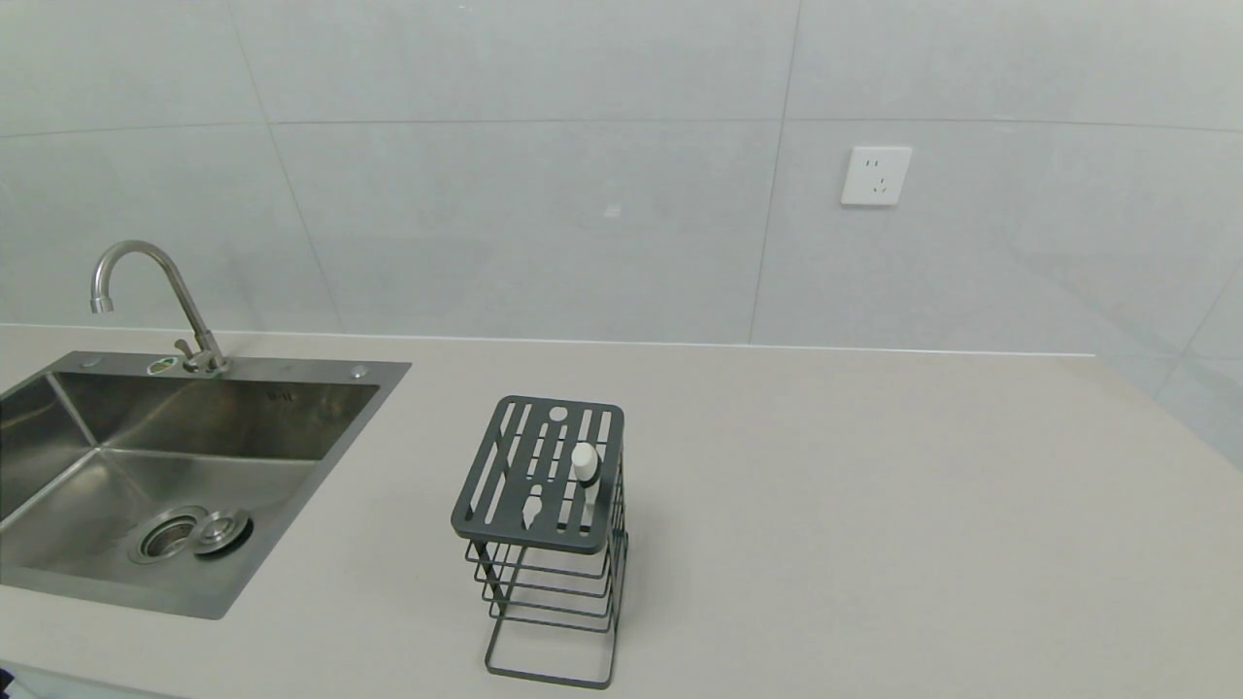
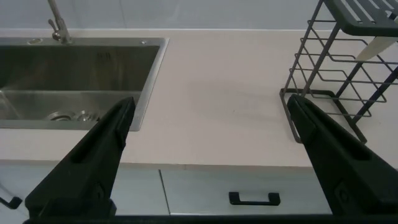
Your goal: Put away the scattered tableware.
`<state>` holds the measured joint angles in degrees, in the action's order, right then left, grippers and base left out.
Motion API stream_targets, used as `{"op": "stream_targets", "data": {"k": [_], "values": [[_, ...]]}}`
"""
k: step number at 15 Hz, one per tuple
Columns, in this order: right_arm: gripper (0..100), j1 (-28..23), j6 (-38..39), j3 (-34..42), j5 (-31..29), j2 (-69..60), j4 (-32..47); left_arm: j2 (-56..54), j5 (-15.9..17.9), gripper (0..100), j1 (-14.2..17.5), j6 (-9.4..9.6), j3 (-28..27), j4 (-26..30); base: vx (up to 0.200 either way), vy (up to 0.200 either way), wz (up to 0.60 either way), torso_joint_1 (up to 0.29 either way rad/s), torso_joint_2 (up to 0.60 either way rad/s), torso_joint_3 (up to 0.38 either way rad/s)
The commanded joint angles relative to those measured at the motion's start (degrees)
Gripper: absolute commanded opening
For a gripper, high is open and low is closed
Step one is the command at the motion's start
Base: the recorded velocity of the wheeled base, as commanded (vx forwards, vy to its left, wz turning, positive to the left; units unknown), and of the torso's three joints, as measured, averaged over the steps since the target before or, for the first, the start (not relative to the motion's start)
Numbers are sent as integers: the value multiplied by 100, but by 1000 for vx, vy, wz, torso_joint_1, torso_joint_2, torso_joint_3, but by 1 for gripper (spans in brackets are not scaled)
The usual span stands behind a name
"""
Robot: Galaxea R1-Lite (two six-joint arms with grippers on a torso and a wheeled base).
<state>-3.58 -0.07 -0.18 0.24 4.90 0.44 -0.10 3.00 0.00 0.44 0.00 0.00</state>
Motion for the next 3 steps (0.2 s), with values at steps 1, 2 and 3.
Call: {"op": "stream_targets", "data": {"k": [1,2,3], "values": [[100,7,-1,1,2,2,0,10,-1,100,0,0,0,0,0,0,0,0,0,0],[100,-2,-1,1,2,2,0,10,-1,100,0,0,0,0,0,0,0,0,0,0],[100,-2,-1,1,2,2,0,10,-1,100,0,0,0,0,0,0,0,0,0,0]]}}
